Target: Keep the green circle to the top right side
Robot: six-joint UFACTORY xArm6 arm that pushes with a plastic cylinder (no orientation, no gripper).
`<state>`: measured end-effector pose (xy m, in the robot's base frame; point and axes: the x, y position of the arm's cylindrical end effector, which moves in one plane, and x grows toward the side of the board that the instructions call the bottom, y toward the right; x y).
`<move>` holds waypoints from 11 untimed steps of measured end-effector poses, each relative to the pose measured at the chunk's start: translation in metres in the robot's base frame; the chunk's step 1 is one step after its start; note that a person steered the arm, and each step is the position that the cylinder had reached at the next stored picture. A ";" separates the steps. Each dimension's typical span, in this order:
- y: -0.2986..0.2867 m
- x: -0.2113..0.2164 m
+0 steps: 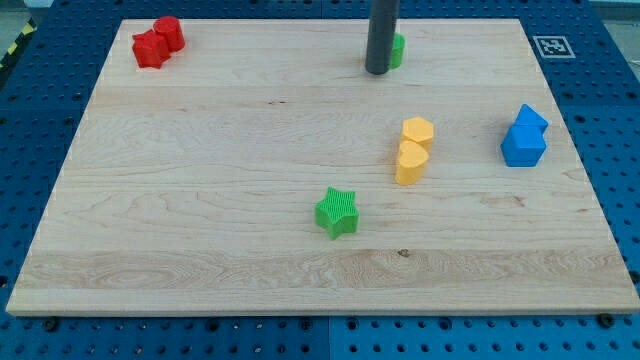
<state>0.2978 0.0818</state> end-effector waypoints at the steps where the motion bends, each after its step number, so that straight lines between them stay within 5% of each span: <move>1: 0.006 -0.008; 2: -0.020 -0.011; 7: 0.060 -0.084; 10: 0.108 -0.035; 11: 0.117 -0.052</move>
